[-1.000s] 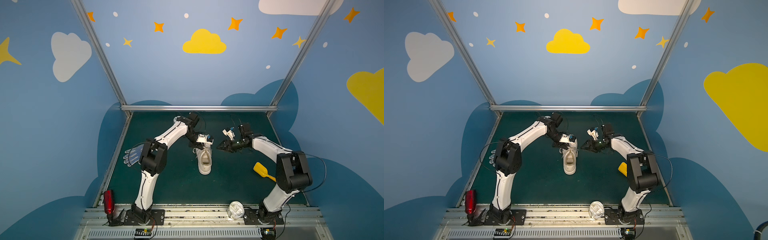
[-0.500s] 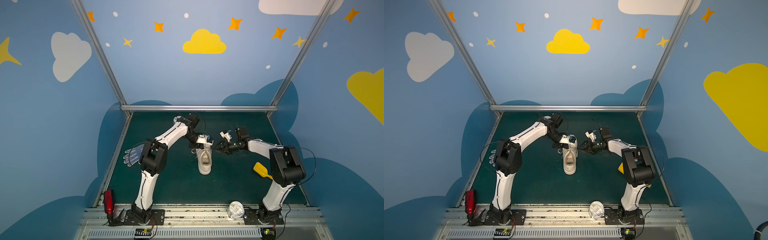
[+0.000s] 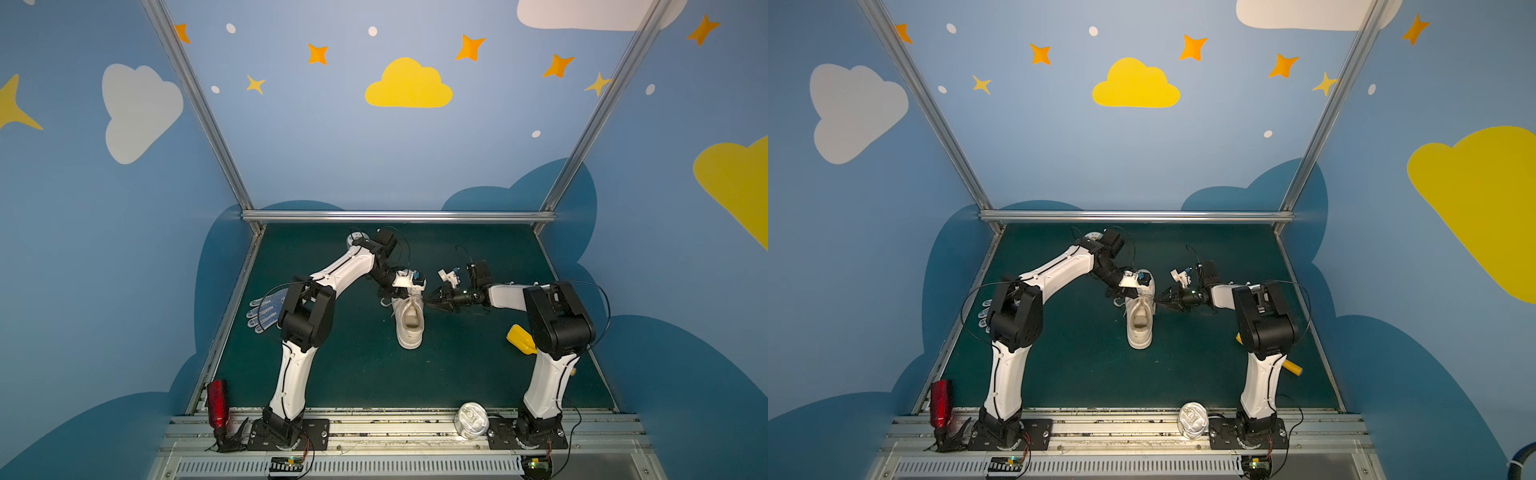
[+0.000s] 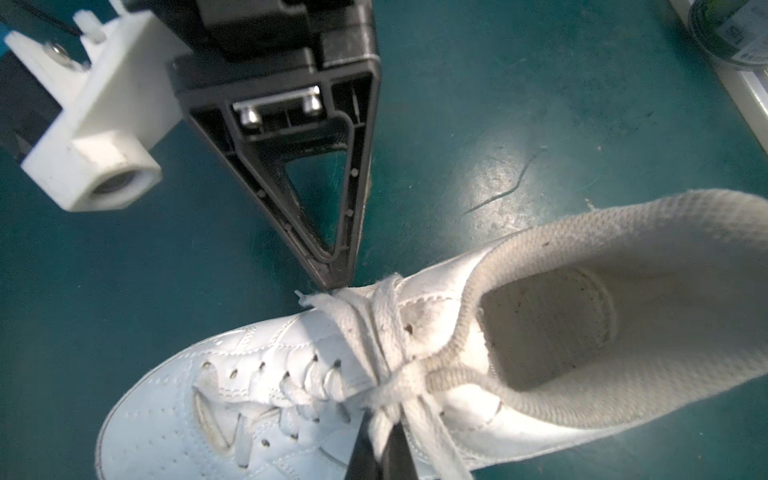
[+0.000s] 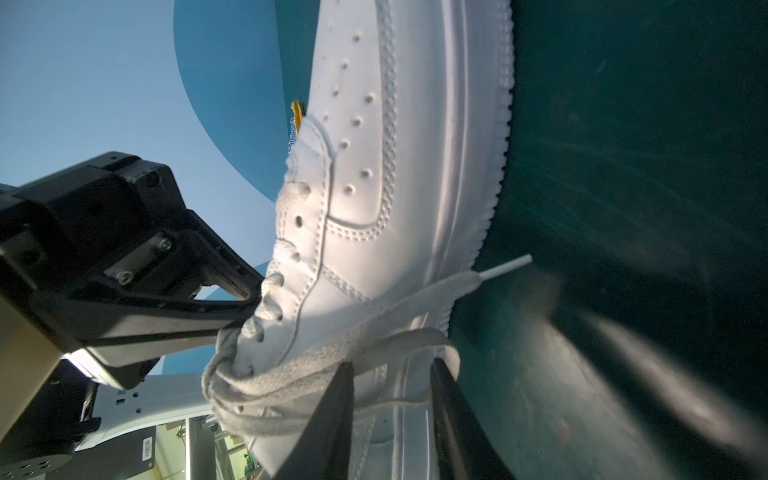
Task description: Tie the shoes
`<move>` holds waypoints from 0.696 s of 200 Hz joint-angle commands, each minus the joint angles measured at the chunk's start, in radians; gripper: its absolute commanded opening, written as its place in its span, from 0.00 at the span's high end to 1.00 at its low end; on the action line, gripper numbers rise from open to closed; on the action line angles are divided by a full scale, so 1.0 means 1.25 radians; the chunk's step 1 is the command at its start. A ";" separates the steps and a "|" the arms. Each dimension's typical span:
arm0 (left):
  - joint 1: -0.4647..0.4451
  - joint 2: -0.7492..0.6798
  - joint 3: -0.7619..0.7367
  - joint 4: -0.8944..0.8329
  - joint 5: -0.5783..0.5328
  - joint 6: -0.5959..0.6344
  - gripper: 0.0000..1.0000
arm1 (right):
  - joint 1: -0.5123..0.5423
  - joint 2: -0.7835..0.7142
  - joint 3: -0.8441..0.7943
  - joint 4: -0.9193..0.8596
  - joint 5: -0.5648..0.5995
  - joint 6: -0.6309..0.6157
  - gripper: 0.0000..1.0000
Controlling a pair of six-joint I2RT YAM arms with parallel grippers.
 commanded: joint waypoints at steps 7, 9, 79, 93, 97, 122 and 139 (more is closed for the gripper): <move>-0.004 -0.008 -0.019 -0.017 0.003 -0.003 0.97 | 0.008 0.011 0.001 0.056 -0.032 0.030 0.64; -0.003 -0.008 -0.019 -0.017 0.003 -0.003 0.97 | 0.008 0.012 0.001 0.058 -0.033 0.031 0.64; -0.004 -0.011 -0.020 -0.019 0.008 -0.005 0.97 | 0.023 0.031 0.012 0.093 -0.053 0.066 0.66; -0.005 -0.010 -0.020 -0.019 0.009 -0.005 0.97 | 0.023 0.030 0.007 0.110 -0.054 0.079 0.67; -0.004 -0.010 -0.020 -0.019 0.009 -0.005 0.97 | 0.023 0.031 0.006 0.115 -0.057 0.083 0.67; -0.004 -0.011 -0.021 -0.023 0.007 -0.006 0.97 | 0.023 0.036 0.002 0.112 -0.066 0.099 0.64; -0.004 -0.012 -0.022 -0.021 0.009 -0.006 0.97 | 0.021 0.030 -0.005 0.104 -0.061 0.094 0.64</move>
